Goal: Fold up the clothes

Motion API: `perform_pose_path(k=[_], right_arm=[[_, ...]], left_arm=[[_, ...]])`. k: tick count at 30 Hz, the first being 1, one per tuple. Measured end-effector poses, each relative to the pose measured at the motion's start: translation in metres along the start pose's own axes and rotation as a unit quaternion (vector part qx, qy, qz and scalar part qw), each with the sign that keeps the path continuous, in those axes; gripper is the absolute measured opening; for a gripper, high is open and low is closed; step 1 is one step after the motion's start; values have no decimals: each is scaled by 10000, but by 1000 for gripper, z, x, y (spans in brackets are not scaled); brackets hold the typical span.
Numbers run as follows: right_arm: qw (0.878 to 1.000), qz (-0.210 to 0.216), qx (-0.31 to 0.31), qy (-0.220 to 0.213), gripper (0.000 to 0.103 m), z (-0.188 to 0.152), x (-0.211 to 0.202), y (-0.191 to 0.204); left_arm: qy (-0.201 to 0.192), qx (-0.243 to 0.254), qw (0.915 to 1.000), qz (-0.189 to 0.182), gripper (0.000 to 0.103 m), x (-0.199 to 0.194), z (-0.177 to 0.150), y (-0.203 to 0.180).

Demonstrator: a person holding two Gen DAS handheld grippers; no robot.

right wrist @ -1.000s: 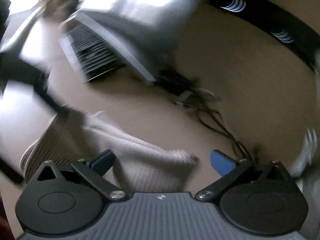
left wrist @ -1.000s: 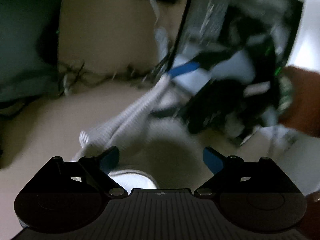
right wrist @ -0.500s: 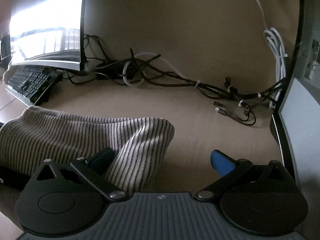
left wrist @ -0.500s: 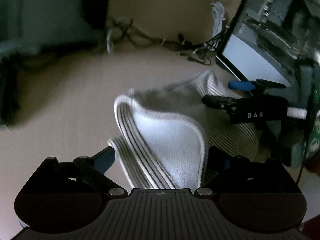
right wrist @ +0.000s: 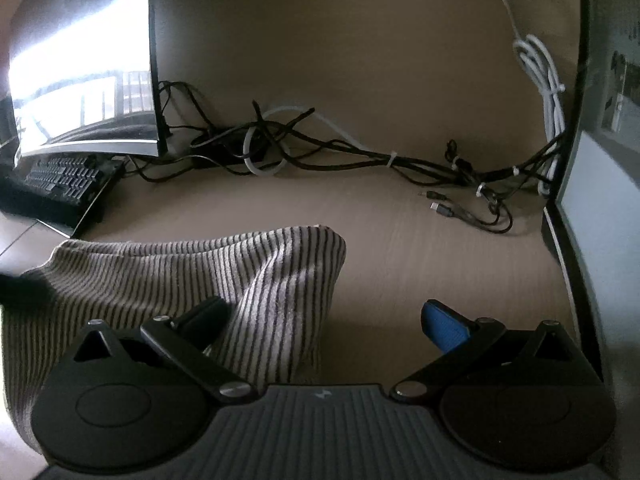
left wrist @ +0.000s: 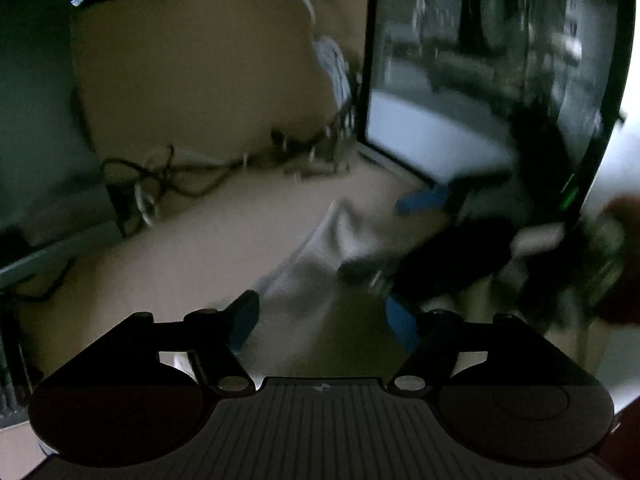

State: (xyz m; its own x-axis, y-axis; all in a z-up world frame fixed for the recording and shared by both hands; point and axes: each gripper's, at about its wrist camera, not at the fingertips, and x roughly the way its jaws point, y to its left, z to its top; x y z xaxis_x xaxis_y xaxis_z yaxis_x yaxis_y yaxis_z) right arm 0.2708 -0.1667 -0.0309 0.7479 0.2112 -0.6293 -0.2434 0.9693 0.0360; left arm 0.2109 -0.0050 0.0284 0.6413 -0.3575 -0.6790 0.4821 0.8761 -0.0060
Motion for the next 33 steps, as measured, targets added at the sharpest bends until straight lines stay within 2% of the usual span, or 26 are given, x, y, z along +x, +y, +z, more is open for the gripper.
perform_pose_path(k=[3, 6, 8, 11, 13, 15, 19, 23, 26, 30, 33], right_arm=[[9998, -65, 142, -98, 103, 0, -23, -2], [9994, -253, 86, -219, 103, -10, -42, 3], [9987, -470, -125, -119, 103, -25, -38, 9], [9974, -656, -177, -236, 103, -41, -28, 14], [9971, -713, -168, -222, 103, -39, -26, 15], [9968, -765, -158, -191, 103, -37, -25, 15], [9974, -644, 265, -177, 103, -40, -30, 7], [9949, -595, 786, -223, 103, -42, -48, 0], [9915, -592, 1142, -191, 103, -42, -72, -2], [9789, -299, 2018, 140, 103, -57, -98, -10], [9678, 109, 2460, 517, 103, -73, -94, -6]], left_arm=[[258, -265, 9992, 150, 76, 16, -12, 17], [307, -655, 9974, 71, 81, 23, -24, 33], [316, -725, 9969, 53, 84, 24, -31, 36], [323, -748, 9966, 136, 84, 24, -32, 35], [288, -602, 9975, 218, 83, 19, -28, 30], [184, -242, 9992, 264, 81, 12, -21, 22], [-14, 258, 9992, 303, 83, 6, -6, 14], [248, 248, 9989, 322, 86, 28, -4, 21], [400, -302, 9987, 103, 99, 43, -7, 39], [469, -1358, 9888, -410, 101, 52, -17, 68], [427, -1927, 9779, -693, 101, 55, -30, 80]])
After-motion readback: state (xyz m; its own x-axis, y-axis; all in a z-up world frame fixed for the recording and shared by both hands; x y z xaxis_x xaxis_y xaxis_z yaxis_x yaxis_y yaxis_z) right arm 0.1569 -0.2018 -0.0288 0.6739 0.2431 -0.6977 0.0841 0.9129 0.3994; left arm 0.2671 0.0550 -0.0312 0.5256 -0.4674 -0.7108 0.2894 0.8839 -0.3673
